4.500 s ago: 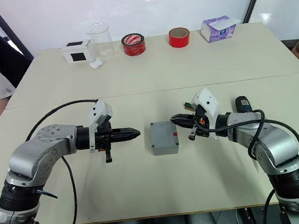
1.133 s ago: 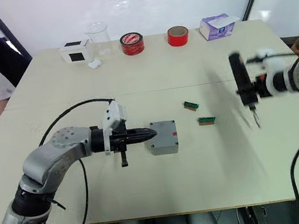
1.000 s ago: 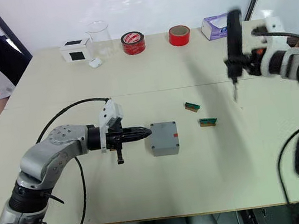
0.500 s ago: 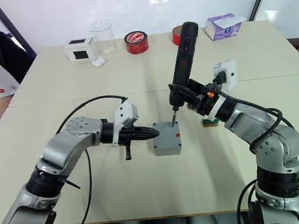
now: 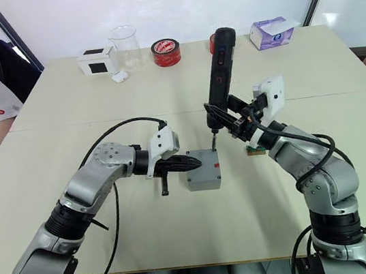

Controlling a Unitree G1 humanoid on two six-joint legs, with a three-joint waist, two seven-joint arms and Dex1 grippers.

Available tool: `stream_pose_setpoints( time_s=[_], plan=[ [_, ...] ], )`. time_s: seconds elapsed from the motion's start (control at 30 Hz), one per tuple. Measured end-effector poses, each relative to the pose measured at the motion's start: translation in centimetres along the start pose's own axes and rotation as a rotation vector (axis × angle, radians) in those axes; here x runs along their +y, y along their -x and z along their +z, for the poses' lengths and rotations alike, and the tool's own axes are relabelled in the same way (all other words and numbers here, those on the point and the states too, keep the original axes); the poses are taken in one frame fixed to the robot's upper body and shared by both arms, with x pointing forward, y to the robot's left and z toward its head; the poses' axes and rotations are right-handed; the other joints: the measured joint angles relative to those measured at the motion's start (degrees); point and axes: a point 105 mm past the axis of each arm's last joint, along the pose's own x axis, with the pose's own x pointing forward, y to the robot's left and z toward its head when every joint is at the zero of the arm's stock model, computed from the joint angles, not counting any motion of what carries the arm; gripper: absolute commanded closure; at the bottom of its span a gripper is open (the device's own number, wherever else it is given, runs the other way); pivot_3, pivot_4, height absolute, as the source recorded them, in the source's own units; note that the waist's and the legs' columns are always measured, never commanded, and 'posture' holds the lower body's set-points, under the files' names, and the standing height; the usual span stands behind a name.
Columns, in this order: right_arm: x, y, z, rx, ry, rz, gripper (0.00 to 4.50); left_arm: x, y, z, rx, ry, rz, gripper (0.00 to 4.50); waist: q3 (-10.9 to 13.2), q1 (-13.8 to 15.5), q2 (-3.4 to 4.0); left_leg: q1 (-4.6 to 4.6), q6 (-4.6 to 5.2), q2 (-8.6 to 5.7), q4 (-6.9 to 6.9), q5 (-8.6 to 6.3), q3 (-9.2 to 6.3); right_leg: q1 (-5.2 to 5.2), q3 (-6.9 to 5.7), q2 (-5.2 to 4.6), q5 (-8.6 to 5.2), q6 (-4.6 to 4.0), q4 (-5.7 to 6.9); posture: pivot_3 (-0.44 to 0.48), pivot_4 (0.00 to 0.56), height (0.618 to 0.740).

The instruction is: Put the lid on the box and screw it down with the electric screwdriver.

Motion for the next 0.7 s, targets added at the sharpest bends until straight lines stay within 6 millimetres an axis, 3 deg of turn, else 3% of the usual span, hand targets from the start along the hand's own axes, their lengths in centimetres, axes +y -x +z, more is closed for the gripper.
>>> stream_pose_setpoints(
  time_s=[0.7],
  plan=[
    [-0.62, 0.73, -0.58, 0.025, 0.056, 0.002, 2.66, -0.09, -0.27, -0.18, 0.001, 0.008, -0.014, 4.50, -0.15, 0.35, -0.19, 0.22, 0.01, 0.00, 0.00, 0.00, -0.01, 0.23, 0.00, -0.01, -0.01, -0.01, 0.02, 0.000, 0.150, 0.740]
  ],
)
